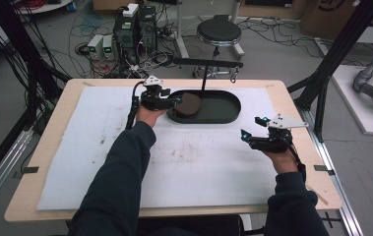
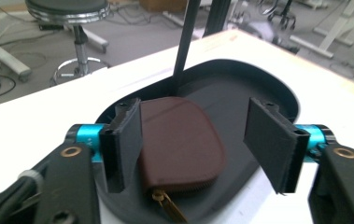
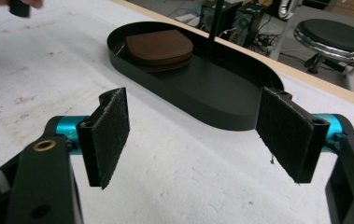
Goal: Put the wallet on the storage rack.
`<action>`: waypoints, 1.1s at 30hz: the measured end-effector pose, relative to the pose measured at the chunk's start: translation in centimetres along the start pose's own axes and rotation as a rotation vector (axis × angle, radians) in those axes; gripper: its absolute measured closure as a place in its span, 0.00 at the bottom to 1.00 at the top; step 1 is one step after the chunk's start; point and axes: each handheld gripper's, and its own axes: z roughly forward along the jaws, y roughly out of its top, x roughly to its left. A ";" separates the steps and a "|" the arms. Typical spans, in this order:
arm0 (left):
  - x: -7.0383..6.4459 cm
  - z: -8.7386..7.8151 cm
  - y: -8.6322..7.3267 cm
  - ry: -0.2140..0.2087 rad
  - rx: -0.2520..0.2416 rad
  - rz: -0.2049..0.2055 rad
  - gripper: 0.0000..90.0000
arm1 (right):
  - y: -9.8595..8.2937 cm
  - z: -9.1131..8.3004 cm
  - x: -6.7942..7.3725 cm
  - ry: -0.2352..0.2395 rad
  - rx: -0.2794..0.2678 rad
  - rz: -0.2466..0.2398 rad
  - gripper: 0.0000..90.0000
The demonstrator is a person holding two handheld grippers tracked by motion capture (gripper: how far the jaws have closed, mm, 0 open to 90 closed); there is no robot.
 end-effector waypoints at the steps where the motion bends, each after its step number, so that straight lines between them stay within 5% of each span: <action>1: -0.1 -0.7 -0.1 0.004 -0.012 0.005 0.36 | 0.0 0.1 0.1 -0.004 0.001 0.003 0.24; 5: -0.8 -3.8 -0.7 0.015 -0.057 0.012 0.25 | -0.1 0.5 0.5 0.013 0.022 -0.014 0.24; 9: -1.3 -6.7 -1.9 0.028 -0.075 0.049 0.25 | -0.3 0.7 0.7 0.018 0.037 -0.018 0.24; 16: -1.3 -11.0 -4.8 0.070 -0.128 0.049 0.24 | -0.5 0.8 0.8 0.029 0.044 -0.025 0.24; 25: -1.3 -14.6 -6.9 0.101 -0.163 0.043 0.24 | -0.6 0.7 1.1 0.027 0.045 -0.030 0.24; 33: -0.8 -16.2 -8.6 0.132 -0.159 0.033 0.24 | -0.8 0.3 1.5 0.023 0.043 -0.031 0.24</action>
